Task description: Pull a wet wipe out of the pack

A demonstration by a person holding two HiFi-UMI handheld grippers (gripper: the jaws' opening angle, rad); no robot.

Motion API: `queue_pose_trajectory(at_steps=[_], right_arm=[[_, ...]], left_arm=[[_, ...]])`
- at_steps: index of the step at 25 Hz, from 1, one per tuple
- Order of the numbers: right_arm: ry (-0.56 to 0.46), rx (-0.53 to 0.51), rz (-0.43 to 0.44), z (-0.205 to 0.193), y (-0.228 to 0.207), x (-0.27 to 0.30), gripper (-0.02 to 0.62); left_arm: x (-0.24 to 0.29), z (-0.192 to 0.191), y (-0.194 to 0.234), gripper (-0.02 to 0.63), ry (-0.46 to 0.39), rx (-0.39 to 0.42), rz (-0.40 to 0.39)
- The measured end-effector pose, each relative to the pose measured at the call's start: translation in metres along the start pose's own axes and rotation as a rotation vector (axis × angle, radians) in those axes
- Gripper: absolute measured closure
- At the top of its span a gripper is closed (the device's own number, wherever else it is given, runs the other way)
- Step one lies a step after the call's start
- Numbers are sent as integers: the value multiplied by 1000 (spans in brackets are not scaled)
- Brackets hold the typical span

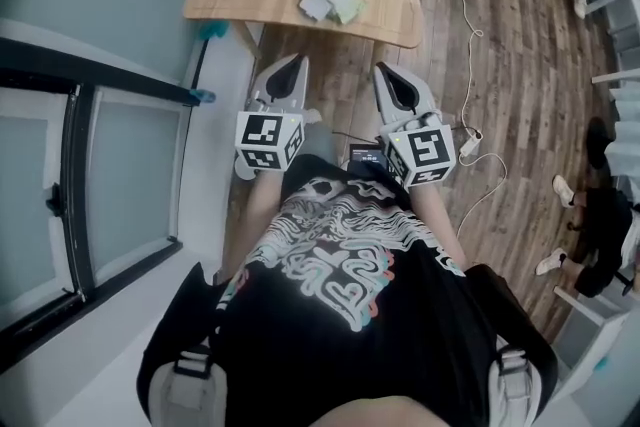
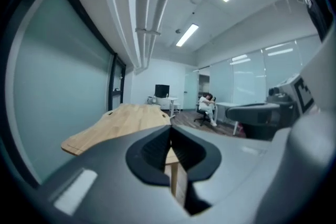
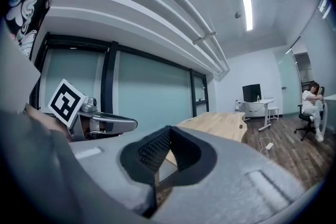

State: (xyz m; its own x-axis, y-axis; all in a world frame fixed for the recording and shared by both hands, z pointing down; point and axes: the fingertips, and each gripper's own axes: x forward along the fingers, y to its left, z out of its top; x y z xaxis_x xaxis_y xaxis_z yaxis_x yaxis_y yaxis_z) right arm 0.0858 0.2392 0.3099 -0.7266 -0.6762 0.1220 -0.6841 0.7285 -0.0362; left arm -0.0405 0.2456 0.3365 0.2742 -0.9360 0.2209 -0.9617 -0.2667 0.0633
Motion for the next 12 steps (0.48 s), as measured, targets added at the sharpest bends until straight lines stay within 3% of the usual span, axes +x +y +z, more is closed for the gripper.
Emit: queue_pose_trajectory(at_steps=[12], right_arm=[[10, -3, -27, -6, -21, 22, 596]], left_arm=[[27, 7, 14, 615, -30, 29, 27]])
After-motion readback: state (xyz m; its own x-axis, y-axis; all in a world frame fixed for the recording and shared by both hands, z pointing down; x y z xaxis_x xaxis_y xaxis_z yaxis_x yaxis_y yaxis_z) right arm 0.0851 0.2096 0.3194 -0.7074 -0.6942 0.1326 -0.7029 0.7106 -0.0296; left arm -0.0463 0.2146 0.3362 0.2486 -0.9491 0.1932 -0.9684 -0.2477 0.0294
